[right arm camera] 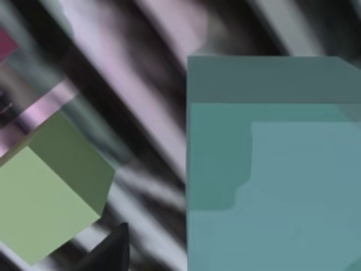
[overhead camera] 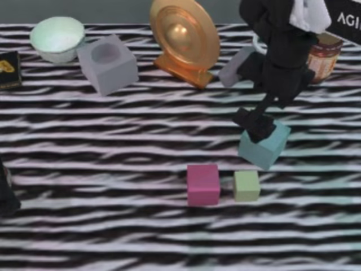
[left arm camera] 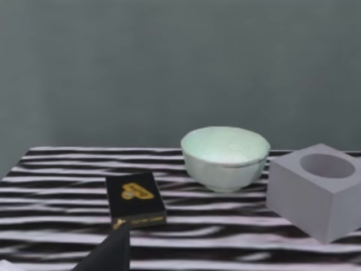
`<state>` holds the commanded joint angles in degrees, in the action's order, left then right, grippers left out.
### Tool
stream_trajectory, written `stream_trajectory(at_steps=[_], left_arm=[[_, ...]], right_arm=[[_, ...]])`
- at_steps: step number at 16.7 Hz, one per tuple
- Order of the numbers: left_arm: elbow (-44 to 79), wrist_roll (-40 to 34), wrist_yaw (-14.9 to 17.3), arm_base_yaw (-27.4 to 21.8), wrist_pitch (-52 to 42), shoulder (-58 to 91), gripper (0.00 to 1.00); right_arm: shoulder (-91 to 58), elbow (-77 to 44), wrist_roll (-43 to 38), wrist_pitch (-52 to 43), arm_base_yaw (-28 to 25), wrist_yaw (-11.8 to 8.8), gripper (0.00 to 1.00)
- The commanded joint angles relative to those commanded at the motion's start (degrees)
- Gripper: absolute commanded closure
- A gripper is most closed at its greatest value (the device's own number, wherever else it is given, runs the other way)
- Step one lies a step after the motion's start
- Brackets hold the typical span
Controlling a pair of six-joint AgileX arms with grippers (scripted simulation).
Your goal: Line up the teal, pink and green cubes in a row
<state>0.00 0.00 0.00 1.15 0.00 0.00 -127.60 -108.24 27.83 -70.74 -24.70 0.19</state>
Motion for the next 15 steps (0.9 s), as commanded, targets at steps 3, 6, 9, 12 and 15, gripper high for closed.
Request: stream_trajectory(at_steps=[3,6,9,12,15], left_arm=[[0.0,0.0,0.0,0.0,0.0,0.0,0.0],[0.0,0.0,0.0,0.0,0.0,0.0,0.0],[0.0,0.0,0.0,0.0,0.0,0.0,0.0],[0.0,0.0,0.0,0.0,0.0,0.0,0.0],[0.0,0.0,0.0,0.0,0.0,0.0,0.0]], right_arm=[[-1.57,4.17,-0.04,5.85,-0.12,0.02,0.0],[-3.68,9.22,-0.16,13.61,-0.2,0.04,0.0],[-4.86,11.53,-0.19,16.5,-0.27,0.05,0.0],[-4.86,11.53,-0.19,16.5,-0.27,0.05,0.0],[-4.86,11.53,-0.19,16.5,-0.27,0.05,0.23]])
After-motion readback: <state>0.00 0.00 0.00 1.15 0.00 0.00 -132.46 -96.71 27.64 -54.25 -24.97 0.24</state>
